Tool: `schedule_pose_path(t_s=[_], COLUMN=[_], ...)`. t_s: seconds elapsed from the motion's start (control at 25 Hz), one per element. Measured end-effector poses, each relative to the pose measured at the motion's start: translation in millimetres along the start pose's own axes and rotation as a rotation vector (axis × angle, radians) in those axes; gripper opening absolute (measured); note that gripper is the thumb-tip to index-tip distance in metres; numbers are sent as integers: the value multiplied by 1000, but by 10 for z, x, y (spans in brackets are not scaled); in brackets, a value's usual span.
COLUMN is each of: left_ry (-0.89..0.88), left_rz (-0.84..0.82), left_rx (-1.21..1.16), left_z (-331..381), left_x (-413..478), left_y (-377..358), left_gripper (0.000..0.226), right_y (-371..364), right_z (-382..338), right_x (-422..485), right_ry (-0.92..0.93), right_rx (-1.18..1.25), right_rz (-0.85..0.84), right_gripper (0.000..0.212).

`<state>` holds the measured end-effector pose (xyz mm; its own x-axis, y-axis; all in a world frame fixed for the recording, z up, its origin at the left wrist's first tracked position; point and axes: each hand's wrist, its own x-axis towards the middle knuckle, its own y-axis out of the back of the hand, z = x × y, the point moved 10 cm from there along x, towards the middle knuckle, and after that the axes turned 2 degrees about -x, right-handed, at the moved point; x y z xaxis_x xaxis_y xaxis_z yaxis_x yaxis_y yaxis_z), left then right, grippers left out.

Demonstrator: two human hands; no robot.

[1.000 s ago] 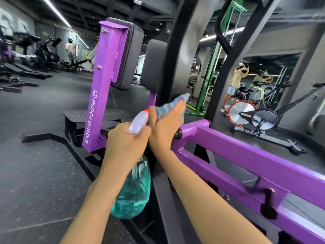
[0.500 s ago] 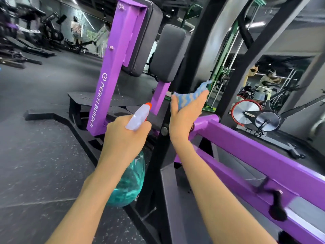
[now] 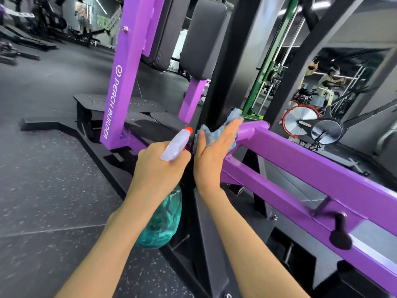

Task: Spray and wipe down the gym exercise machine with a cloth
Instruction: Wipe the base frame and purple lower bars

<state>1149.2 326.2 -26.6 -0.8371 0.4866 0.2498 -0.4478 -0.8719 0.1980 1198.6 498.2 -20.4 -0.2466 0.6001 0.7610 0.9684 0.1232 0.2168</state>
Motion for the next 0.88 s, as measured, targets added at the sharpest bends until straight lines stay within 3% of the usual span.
schedule_pose_path(t_s=[0.16,0.28,0.4,0.48,0.6,0.72,0.88], left_ry=[-1,-19,9,30,53,46,11], left_rz=[-25,-18,15,8,-16,-70,-188], left_rx=[13,40,26,11,-8,5,19], left_z=[-77,-109,-208,-273,-375,-452,-483], left_x=[-26,-3,56,81,69,15,-123], left_y=[-57,-33,-7,-42,-142,-283,-489], left_gripper=[26,18,24,29,30,22,31], right_y=[-152,-148,94,8,-65,-36,109], right_z=[610,524,-41,-41,530,878,1270], right_x=[-926,-871,-294,-299,-930,-1365,-1581], right_ry=[21,-136,82,169,-25,39,-191], right_rx=[-166,18,-18,-97,-97,-344,-561], right_rz=[-184,-259,-122,-131,-232,-322,-377], right_gripper=[96,87,82,82,77,43,62])
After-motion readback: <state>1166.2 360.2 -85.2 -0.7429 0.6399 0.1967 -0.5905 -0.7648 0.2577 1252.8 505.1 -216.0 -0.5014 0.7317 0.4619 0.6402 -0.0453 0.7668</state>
